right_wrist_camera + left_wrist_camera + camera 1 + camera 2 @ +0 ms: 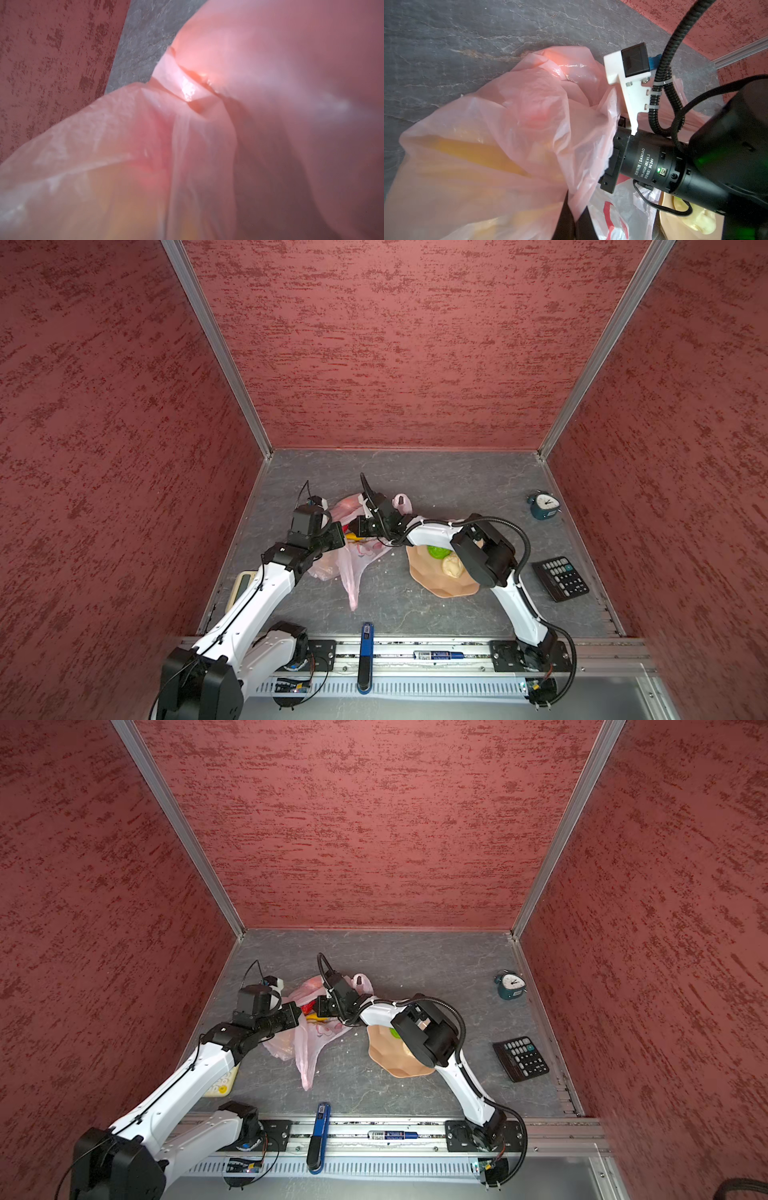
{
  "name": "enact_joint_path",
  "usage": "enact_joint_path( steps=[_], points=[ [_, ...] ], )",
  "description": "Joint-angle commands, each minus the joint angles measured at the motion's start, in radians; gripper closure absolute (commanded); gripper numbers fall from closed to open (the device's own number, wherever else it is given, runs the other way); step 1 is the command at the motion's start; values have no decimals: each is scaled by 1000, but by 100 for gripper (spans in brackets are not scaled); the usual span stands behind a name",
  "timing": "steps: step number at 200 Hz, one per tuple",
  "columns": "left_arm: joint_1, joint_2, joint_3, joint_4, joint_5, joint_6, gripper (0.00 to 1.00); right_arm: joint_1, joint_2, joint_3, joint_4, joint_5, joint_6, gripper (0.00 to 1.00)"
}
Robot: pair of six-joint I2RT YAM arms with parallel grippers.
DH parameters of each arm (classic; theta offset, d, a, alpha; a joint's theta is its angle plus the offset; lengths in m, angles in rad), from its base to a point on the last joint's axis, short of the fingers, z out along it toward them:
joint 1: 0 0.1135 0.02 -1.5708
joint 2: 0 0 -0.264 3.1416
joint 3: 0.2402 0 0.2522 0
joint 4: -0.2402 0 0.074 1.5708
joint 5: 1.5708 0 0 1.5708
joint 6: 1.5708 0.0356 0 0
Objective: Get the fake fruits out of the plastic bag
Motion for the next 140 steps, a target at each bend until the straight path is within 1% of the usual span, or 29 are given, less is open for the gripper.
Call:
enact_joint_path(
  steps=[1, 44, 75, 100, 122, 140],
  points=[
    [0, 17, 1, 44, 27, 40, 99, -15, -40, -21, 58, 38, 29, 81],
    [-7, 26, 2, 25, 22, 42, 99, -21, -26, -15, 82, 7, 40, 80],
    [-15, 16, -6, 22, 17, 39, 99, -21, -14, 13, 93, -66, 40, 66],
    [-21, 23, -6, 38, 18, 34, 99, -21, 5, 49, 74, -92, 40, 54],
    [-34, 33, -4, 68, 18, 24, 99, -20, 15, 67, 64, -98, 45, 47],
    [-53, 48, 1, 91, 14, 19, 99, -20, 23, 78, 68, -107, 57, 45]
  ],
)
